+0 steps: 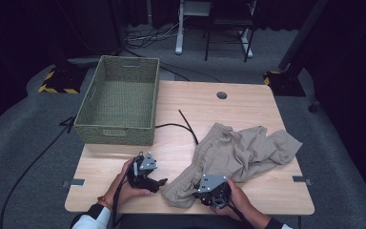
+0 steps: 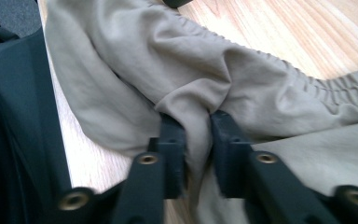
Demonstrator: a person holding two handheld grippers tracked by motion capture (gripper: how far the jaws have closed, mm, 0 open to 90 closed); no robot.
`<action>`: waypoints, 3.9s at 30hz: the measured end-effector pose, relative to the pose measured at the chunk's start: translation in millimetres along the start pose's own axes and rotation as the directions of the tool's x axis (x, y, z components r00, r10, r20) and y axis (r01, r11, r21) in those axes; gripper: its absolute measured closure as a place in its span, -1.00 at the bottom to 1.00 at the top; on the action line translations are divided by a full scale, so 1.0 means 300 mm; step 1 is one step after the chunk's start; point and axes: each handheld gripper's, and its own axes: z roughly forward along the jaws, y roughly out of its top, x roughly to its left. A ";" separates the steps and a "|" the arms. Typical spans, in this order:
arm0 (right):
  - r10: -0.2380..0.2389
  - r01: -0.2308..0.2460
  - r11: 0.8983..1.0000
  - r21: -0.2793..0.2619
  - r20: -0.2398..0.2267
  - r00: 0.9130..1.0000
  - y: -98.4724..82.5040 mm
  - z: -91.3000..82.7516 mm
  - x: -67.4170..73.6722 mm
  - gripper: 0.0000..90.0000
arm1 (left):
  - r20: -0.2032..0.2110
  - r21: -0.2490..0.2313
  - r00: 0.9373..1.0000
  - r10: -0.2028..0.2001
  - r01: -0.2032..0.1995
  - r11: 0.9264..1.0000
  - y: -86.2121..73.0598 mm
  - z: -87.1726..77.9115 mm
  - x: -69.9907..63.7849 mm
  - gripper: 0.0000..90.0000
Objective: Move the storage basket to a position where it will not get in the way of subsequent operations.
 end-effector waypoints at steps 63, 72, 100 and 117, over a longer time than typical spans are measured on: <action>0.321 -0.276 0.938 -0.211 0.225 0.920 -0.246 -0.405 -0.254 -0.16 | -0.056 -0.057 0.987 0.150 -0.153 0.987 0.512 0.398 -0.027 -0.45; 0.343 -0.326 0.939 -0.111 0.212 0.915 -0.271 -0.327 -0.269 -0.32 | -0.067 0.018 0.998 -0.009 0.010 1.000 0.550 0.485 0.072 -0.04; 0.393 -0.394 0.917 -0.069 0.343 0.853 -0.300 -0.252 -0.411 -0.21 | 0.127 0.111 0.954 0.272 -0.286 0.952 0.260 0.164 -0.221 0.93; 0.423 -0.422 0.905 -0.050 0.210 0.882 -0.202 -0.177 -0.286 -0.67 | 0.284 0.011 0.928 0.242 -0.256 0.967 0.172 0.123 -0.404 0.90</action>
